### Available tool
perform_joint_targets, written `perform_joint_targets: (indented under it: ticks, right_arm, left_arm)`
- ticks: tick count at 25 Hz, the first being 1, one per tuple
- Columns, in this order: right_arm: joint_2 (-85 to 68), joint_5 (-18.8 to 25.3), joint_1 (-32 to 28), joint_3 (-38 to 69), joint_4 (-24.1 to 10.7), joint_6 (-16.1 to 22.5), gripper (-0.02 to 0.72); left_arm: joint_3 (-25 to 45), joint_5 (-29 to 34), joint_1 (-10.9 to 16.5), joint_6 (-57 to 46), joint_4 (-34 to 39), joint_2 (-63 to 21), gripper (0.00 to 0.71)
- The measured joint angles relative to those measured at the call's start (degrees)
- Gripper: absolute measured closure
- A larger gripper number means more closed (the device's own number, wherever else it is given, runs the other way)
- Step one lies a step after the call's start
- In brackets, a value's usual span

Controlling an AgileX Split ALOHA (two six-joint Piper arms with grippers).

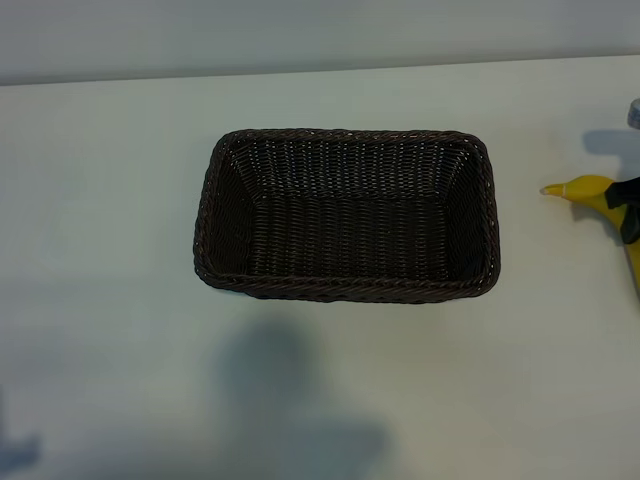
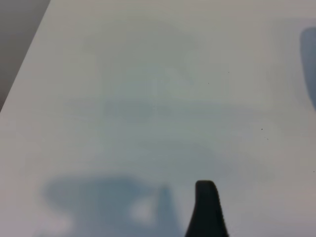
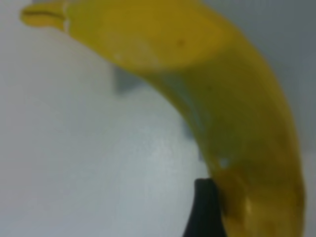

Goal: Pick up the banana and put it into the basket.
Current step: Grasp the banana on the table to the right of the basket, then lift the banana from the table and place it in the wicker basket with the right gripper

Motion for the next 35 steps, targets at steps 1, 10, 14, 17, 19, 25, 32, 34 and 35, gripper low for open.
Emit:
perform_joint_targets:
  ticks: [1,10,14,17,19,25,32,34,35]
  right_arm:
    - [0.2,-0.1,0.0,0.0,0.0,0.0,0.154]
    - [1.9,-0.6,0.0,0.0,-0.1,0.0,0.206]
    - [1.9,-0.1,0.0,-0.1,-0.2,0.2,0.286]
    - [1.3,1.6,0.0,-0.1,-0.2,0.9,0.286]
    - [-0.4,2.7,0.0,-0.1,-0.4,1.3,0.286]
    - [-9.4,12.7,0.0,-4.9,0.0,1.7,0.286]
    - [-12.6,23.4,0.8,-13.4,-0.1,3.9,0.286]
    - [-12.6,23.4,2.5,-13.5,-0.3,4.4,0.286]
    - [-12.5,23.4,3.6,-13.5,-0.3,4.7,0.286]
  left_arm:
    - [0.0,0.0,0.0,0.0,0.0,0.0,0.15]
    - [0.0,0.0,0.0,0.0,0.0,0.0,0.15]
    - [0.0,0.0,0.0,0.0,0.0,0.0,0.15]
    - [0.0,0.0,0.0,0.0,0.0,0.0,0.15]
    - [0.0,0.0,0.0,0.0,0.0,0.0,0.15]
    - [0.0,0.0,0.0,0.0,0.0,0.0,0.15]
    - [0.0,0.0,0.0,0.0,0.0,0.0,0.15]
    - [0.0,0.0,0.0,0.0,0.0,0.0,0.15]
    - [0.0,0.0,0.0,0.0,0.0,0.0,0.15]
